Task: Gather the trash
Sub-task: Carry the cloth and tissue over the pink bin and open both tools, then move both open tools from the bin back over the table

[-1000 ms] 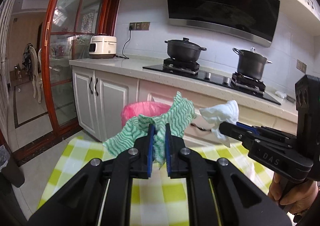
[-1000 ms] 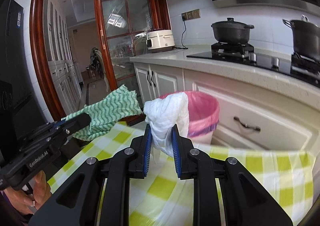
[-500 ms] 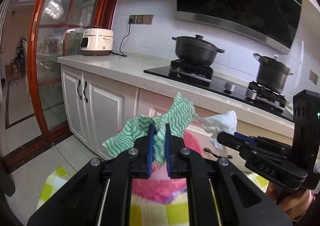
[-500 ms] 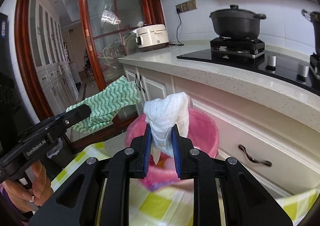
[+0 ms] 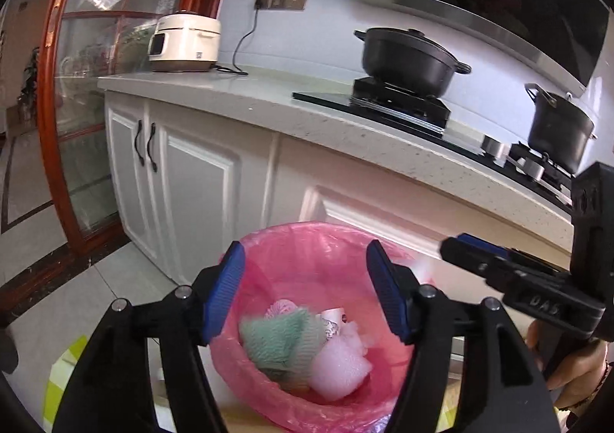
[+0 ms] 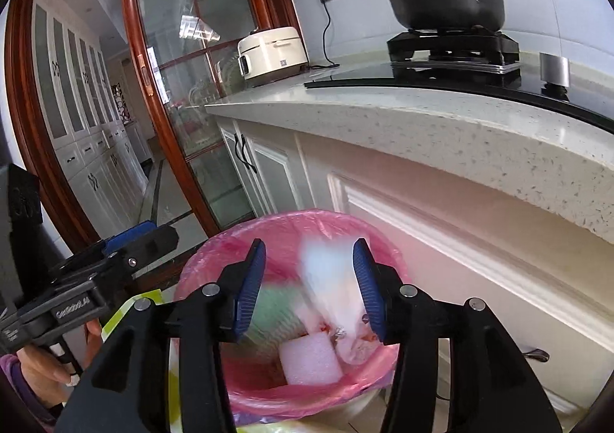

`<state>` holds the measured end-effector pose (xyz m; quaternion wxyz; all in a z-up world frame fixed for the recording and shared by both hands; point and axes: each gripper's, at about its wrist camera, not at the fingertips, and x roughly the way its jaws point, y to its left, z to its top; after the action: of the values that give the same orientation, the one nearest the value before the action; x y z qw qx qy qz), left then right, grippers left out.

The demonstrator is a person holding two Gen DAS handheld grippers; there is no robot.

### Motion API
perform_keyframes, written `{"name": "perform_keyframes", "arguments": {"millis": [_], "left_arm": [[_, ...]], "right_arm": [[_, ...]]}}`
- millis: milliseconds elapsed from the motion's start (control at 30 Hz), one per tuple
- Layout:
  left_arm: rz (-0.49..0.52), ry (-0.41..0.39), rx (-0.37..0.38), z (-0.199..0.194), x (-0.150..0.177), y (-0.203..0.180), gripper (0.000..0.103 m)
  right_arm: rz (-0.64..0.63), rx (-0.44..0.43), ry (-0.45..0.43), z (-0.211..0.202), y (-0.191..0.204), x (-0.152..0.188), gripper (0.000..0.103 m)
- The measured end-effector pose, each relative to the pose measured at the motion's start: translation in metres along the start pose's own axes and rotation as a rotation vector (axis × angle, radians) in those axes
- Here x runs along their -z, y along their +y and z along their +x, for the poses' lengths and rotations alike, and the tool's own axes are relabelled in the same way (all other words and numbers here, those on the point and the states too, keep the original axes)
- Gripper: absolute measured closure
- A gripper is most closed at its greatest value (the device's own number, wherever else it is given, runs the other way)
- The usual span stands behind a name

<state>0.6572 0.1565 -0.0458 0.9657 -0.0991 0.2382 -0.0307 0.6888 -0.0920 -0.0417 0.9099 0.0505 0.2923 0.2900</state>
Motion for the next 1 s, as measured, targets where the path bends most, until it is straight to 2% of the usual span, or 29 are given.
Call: {"name": "perform_keyframes", "arguments": {"millis": [133, 200, 333, 400, 500, 567, 667, 733, 833, 1000], "left_arm": [[-0.027, -0.023, -0.016, -0.021, 0.000, 0.002, 0.035], [-0.026, -0.040, -0.021, -0.043, 0.000, -0.002, 0.021], [-0.019, -0.070, -0.008, -0.106, 0.004, -0.020, 0.006], [-0.015, -0.085, -0.010, -0.137, 0.008, -0.030, 0.005], [0.021, -0.106, -0.022, -0.191, 0.024, -0.052, 0.005], [0.045, -0.114, -0.035, -0.221, 0.037, -0.068, 0.005], [0.099, -0.125, -0.050, -0.264, 0.060, -0.091, 0.005], [0.128, -0.131, -0.061, -0.293, 0.079, -0.107, 0.005], [0.146, -0.120, -0.055, -0.325, 0.104, -0.126, 0.005], [0.144, -0.105, -0.053, -0.358, 0.145, -0.146, 0.005]], "right_arm": [[0.022, -0.005, -0.026, -0.027, -0.005, -0.002, 0.056], [0.026, -0.006, -0.034, -0.050, -0.003, -0.001, 0.056], [0.010, -0.030, -0.039, -0.109, 0.011, 0.001, 0.055], [-0.004, -0.028, -0.061, -0.151, 0.020, 0.007, 0.047], [0.008, -0.033, -0.090, -0.211, 0.031, 0.023, 0.044], [0.001, -0.016, -0.108, -0.245, 0.039, 0.037, 0.042], [-0.021, 0.022, -0.131, -0.292, 0.051, 0.063, 0.033], [-0.030, 0.034, -0.127, -0.314, 0.058, 0.081, 0.028], [-0.045, 0.060, -0.100, -0.338, 0.068, 0.113, 0.027], [-0.062, 0.081, -0.061, -0.367, 0.077, 0.169, 0.026]]}}
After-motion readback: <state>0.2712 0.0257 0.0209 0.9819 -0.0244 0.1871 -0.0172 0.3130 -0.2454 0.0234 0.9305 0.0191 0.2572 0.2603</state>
